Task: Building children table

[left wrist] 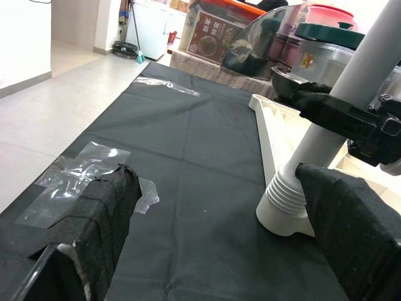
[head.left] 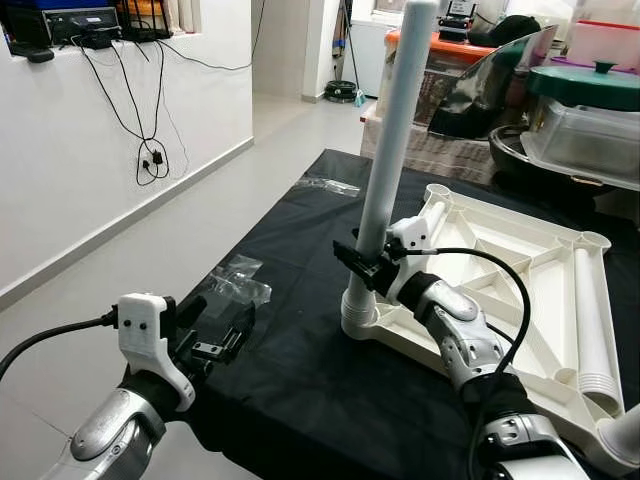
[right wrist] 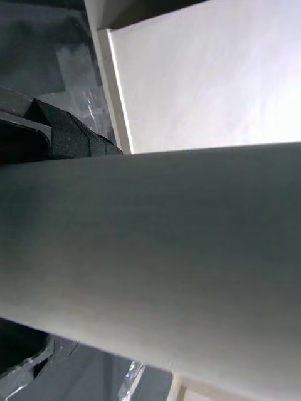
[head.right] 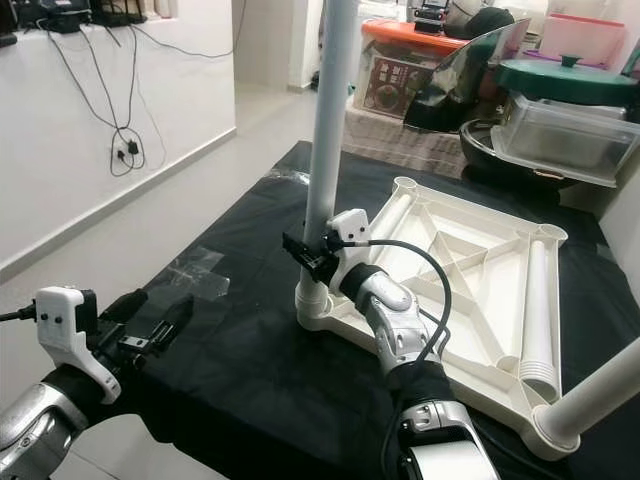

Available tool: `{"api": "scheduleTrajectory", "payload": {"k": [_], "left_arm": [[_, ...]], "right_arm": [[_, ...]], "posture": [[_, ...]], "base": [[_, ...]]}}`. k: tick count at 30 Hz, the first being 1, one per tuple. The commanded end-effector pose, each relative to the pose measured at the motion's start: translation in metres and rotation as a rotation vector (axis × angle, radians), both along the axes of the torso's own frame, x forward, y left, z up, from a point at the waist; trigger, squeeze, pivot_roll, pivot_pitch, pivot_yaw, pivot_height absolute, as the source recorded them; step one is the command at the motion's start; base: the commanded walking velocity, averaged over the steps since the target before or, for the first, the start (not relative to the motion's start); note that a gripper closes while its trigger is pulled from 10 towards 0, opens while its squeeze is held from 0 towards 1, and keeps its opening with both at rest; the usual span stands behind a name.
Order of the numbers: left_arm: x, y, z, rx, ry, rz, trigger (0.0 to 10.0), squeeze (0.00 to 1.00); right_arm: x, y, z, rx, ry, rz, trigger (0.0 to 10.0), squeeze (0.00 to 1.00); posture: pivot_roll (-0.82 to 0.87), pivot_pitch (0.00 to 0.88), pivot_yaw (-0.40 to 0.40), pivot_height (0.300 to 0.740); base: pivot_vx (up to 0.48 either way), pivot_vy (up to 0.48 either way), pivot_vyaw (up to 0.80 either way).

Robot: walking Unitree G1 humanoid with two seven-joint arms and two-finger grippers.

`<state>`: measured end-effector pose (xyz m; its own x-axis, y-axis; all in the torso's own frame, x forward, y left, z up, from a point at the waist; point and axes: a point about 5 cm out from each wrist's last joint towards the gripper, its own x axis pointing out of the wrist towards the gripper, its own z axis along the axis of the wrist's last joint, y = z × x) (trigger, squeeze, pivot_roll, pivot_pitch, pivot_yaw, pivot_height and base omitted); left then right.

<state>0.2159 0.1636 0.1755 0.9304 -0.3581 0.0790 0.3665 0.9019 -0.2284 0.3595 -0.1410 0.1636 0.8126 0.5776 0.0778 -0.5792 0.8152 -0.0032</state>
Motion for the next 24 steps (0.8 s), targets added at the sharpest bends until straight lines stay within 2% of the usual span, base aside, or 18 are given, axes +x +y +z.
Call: {"api": "scheduleTrajectory", "payload": {"k": [1, 4, 16, 24], "left_arm": [[0.002, -0.001, -0.002, 0.006, 0.004, -0.004, 10.0, 0.0], [0.002, -0.001, -0.002, 0.007, 0.004, -0.006, 10.0, 0.0], [0.003, -0.002, -0.002, 0.008, 0.003, -0.006, 10.0, 0.0], [0.003, -0.002, -0.003, 0.005, 0.007, -0.005, 10.0, 0.0]], "right_arm": [[-0.003, -0.015, -0.023, -0.018, 0.112, -0.057, 0.0, 0.0], [-0.004, -0.016, -0.026, -0.012, 0.121, -0.067, 0.0, 0.0], [-0.009, 0.0, -0.037, 0.008, 0.149, -0.028, 0.0, 0.0], [-0.02, 0.012, -0.023, 0.064, 0.053, 0.149, 0.0, 0.0]], "posture": [[0.07, 0.0, -0.081, 0.74], [0.07, 0.0, -0.079, 0.74], [0.08, 0.0, -0.086, 0.74], [0.08, 0.0, -0.081, 0.74]], "base": [[0.0, 0.0, 0.0], [0.0, 0.0, 0.0], [0.0, 0.0, 0.0], [0.0, 0.0, 0.0]]}}
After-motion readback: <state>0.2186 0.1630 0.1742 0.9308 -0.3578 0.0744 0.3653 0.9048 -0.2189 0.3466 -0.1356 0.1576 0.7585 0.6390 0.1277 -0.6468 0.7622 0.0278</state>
